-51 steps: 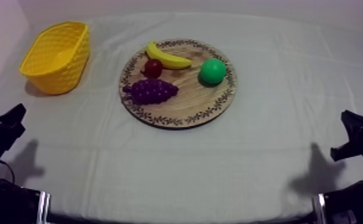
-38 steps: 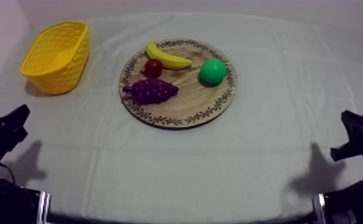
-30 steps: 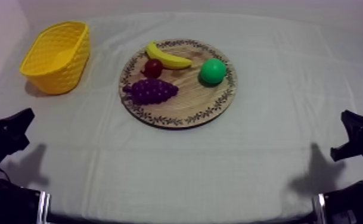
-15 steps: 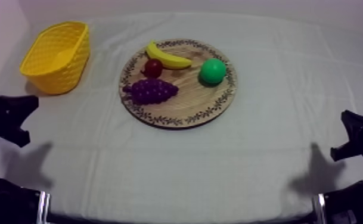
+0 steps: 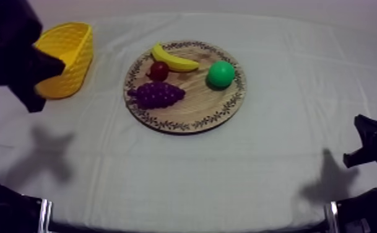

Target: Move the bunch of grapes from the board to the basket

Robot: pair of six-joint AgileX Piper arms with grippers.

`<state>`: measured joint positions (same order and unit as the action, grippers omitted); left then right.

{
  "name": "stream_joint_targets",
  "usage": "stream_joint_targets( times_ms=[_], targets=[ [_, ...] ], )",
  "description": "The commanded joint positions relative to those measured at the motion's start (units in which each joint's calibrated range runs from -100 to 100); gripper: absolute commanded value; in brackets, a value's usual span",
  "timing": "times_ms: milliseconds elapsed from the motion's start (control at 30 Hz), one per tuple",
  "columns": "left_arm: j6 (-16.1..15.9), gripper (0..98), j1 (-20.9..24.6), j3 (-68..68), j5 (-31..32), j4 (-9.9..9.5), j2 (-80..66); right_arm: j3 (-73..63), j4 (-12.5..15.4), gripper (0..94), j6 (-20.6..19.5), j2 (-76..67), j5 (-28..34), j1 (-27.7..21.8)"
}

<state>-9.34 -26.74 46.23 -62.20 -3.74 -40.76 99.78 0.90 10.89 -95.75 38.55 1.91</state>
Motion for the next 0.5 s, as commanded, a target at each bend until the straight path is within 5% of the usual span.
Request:
stream_joint_targets(
  times_ms=[0, 467],
  targets=[
    [-2.96, 0.0, -0.24, -4.59, -0.92, 0.08, 6.81, 0.0, 0.01, 0.3, -0.03, 0.0, -0.01, 0.01],
    [-8.57, 0.0, -1.27, -18.64, -7.24, 0.67, 25.64, 0.0, 0.01, 0.3, -0.03, 0.0, -0.01, 0.01]
  ],
)
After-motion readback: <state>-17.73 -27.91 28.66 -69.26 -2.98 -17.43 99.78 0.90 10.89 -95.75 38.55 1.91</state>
